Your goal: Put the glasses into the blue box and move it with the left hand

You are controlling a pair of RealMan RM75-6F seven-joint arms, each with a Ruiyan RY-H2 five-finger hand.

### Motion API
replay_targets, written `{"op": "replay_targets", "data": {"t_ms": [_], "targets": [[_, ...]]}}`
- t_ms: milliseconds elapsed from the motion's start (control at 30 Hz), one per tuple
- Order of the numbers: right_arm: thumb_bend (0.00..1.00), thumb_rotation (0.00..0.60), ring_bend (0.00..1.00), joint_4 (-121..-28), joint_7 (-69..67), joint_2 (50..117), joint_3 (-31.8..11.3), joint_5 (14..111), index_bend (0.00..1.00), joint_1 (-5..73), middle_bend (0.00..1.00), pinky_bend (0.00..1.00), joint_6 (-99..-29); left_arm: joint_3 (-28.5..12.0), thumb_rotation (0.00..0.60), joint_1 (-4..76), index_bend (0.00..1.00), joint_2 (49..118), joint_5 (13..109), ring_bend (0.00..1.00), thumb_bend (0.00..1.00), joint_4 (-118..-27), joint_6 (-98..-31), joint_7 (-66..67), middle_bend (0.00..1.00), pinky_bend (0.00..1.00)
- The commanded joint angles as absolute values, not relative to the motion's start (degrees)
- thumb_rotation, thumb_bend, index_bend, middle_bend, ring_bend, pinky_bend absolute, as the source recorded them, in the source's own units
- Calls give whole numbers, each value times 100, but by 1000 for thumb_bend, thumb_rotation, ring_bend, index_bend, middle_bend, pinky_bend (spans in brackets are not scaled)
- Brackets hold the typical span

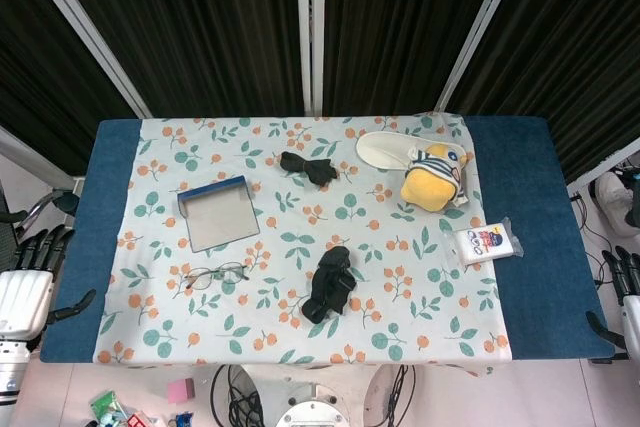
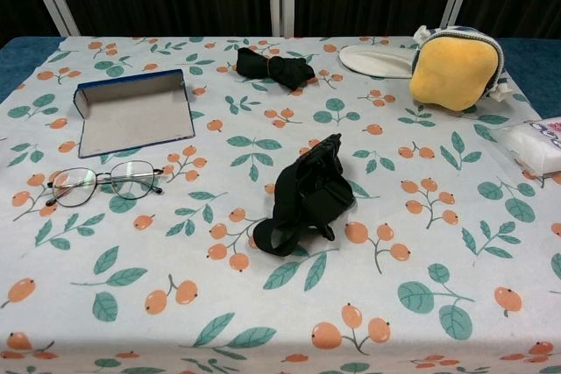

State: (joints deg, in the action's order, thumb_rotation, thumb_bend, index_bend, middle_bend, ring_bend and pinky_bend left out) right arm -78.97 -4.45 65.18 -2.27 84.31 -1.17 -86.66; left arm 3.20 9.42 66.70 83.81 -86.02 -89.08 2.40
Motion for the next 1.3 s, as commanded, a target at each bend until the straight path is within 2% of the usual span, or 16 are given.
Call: {"op": "replay_targets", "data": {"t_ms": [33, 300, 533, 733, 967, 1100, 1300], "targets": [[131, 600, 0, -7934, -435, 6505, -237, 8449, 0, -100, 0, 0, -8677, 300, 428, 917, 63, 6699, 8439, 41, 203, -8566, -8879, 255, 27, 114], [130, 600, 0, -7983, -487, 6474, -268, 8474, 0, -183, 0, 0, -8858, 242, 430, 971, 63, 6562, 8506, 42, 203, -8908, -8591, 310, 28, 114], [131, 600, 0, -8187, -472, 6354, -416, 8448, 0, -178, 0, 0, -9013, 153, 430, 1382, 124, 6569, 8415, 42, 208, -9374, -7709, 255, 28, 115], [134, 600, 0, -8465, -270, 6182, -559, 8408, 0, -82, 0, 0, -9011, -65, 437, 1861, 192, 6971, 8263, 43, 221, -9381, -6954, 191, 35, 115], [187, 600, 0, -8657, -206, 6030, -640, 8305, 0, -46, 0, 0, -8963, -283, 432, 2357, 297, 7617, 7948, 43, 222, -9327, -6223, 418, 55, 115], [187, 600, 0, -8708, -259, 5980, -681, 8276, 0, -72, 0, 0, -9034, -373, 434, 2530, 361, 7906, 7703, 42, 226, -9309, -5979, 594, 55, 115], [186, 600, 0, -8751, -331, 5893, -707, 8315, 0, -144, 0, 0, -9206, -478, 434, 2737, 379, 8413, 7457, 43, 235, -8846, -5837, 968, 55, 114]]}}
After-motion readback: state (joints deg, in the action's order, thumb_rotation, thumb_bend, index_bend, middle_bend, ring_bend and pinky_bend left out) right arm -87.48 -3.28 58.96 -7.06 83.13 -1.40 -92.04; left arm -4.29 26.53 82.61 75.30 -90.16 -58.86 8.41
